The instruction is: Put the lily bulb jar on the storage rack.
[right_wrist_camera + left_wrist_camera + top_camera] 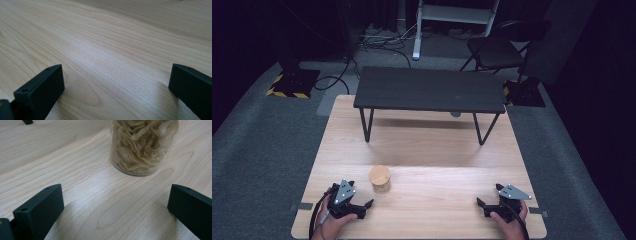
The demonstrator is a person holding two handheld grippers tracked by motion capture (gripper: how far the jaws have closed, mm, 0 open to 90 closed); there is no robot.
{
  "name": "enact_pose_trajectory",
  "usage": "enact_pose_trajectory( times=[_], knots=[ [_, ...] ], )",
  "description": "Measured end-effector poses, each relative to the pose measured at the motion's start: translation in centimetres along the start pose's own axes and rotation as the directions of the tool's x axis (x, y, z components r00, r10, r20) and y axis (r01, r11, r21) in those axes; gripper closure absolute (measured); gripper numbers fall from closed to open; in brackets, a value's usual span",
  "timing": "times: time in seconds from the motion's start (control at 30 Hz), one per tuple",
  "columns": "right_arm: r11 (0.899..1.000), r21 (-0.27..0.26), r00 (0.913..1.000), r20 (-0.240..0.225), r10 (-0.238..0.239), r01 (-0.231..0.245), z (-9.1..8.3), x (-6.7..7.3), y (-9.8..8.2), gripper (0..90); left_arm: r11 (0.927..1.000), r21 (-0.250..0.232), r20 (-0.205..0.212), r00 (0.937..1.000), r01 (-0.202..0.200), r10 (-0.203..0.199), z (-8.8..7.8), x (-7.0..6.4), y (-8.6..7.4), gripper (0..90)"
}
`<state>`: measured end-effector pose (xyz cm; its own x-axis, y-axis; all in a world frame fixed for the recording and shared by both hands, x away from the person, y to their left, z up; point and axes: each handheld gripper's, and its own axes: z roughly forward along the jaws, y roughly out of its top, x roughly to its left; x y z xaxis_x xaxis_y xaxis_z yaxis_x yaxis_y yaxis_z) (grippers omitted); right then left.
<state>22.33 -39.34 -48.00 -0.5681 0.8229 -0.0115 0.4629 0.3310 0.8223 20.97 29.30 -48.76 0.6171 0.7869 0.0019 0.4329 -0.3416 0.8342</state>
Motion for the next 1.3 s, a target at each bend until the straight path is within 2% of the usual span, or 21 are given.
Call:
enact_pose_trajectory(
  times=[0.7, 0.77, 0.83, 0.9, 0.97, 1.03, 1.07, 1.1, 1.13, 1.2, 1.3],
  knots=[
    [1.000, 0.000, 1.0000, 0.002, 0.000, 0.000, 0.0, 0.0, 0.0, 0.0, 1.0000, -0.001, 0.000, 1.0000, 0.002, -0.002, -0.1, 0.0, -0.1, 0.5],
    [1.000, 0.000, 1.0000, 0.002, 0.000, 0.000, 0.0, 0.0, 0.0, 0.0, 1.0000, 0.000, -0.002, 1.0000, 0.002, -0.002, -0.1, 0.0, -0.1, 0.5],
    [1.000, 0.000, 1.0000, 0.002, 0.000, 0.000, 0.0, 0.0, 0.0, 0.0, 0.9999, 0.014, -0.024, 0.9997, 0.001, -0.001, -0.3, -0.2, 0.3, 0.6],
    [1.000, 0.000, 1.0000, 0.002, 0.000, 0.000, 0.0, 0.0, 0.0, 0.0, 0.9999, 0.016, -0.021, 0.9998, -0.004, 0.004, -0.3, -0.2, 0.4, 2.0],
    [1.000, 0.000, 1.0000, 0.001, 0.000, 0.000, 0.0, 0.0, 0.0, 0.0, 0.9997, 0.021, -0.007, 0.9999, -0.014, 0.014, -0.3, -0.1, 0.7, 2.0],
    [1.000, 0.000, 1.0000, 0.001, 0.000, 0.000, 0.0, 0.0, 0.0, 0.0, 0.9983, 0.030, -0.003, 0.9988, -0.049, 0.049, -0.3, -0.4, 1.5, 2.1],
    [1.000, 0.000, 1.0000, 0.001, 0.000, 0.000, 0.0, 0.0, 0.0, 0.0, 0.9983, 0.030, -0.003, 0.9988, -0.049, 0.049, -0.3, -0.4, 1.5, 2.2],
    [1.000, 0.000, 1.0000, 0.001, 0.000, 0.000, 0.0, 0.0, 0.0, 0.0, 0.9972, 0.032, -0.001, 0.9977, -0.067, 0.067, -0.3, -0.5, 1.8, 2.2],
    [1.000, 0.000, 1.0000, 0.001, 0.000, 0.000, 0.0, 0.0, 0.0, 0.0, 0.9964, 0.020, 0.016, 0.9964, -0.083, 0.083, -0.4, -0.4, 2.5, 2.1],
    [1.000, 0.000, 1.0000, 0.002, 0.000, 0.000, 0.0, 0.0, 0.0, 0.0, 0.9949, 0.012, 0.024, 0.9947, -0.100, 0.100, -0.3, -0.3, 3.4, 1.9],
    [1.000, 0.000, 1.0000, 0.004, 0.002, -0.002, 0.0, 0.1, 0.0, 0.0, 0.9948, -0.012, 0.047, 0.9937, -0.101, 0.101, -0.2, 0.1, 4.7, 1.5]
  ],
)
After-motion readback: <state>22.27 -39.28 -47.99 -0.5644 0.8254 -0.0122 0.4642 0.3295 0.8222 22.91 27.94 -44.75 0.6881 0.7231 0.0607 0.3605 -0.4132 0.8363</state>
